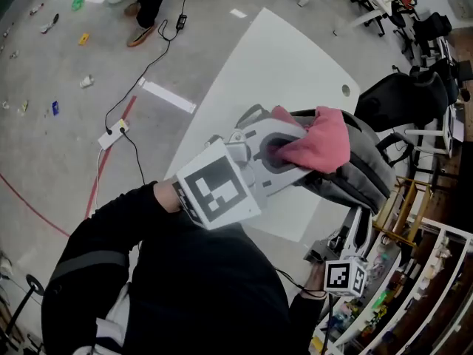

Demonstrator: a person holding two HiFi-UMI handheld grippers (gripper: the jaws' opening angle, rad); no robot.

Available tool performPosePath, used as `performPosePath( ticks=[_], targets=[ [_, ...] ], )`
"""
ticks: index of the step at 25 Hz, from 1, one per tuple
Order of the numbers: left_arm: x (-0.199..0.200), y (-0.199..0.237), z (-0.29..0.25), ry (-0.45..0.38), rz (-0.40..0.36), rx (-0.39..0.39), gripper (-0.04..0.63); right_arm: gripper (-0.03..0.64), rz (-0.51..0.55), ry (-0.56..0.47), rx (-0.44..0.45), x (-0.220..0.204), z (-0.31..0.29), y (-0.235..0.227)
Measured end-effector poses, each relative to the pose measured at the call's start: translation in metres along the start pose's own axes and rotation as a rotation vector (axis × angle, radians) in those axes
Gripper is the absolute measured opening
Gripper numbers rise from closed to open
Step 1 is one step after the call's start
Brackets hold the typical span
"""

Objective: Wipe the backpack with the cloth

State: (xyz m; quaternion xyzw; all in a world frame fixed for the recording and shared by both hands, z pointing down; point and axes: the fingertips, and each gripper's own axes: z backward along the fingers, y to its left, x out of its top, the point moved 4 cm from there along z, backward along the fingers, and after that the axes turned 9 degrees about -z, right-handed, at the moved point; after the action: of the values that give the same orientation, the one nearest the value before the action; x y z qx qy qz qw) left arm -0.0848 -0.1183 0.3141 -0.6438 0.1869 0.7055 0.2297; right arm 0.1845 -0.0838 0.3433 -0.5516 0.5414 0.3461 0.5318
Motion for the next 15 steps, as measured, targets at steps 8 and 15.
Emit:
performPosePath(
  ticks=[8, 15],
  targets=[
    [-0.060, 0.013, -0.001, 0.132, -0.107, 0.054, 0.072, 0.181, 0.017, -0.012, 0.024, -0.001, -0.008, -0.001],
    [-0.193, 0.036, 0.029, 0.582, -0.230, 0.095, 0.072, 0.181, 0.012, -0.016, 0.018, -0.003, -0.011, -0.004]
  ],
)
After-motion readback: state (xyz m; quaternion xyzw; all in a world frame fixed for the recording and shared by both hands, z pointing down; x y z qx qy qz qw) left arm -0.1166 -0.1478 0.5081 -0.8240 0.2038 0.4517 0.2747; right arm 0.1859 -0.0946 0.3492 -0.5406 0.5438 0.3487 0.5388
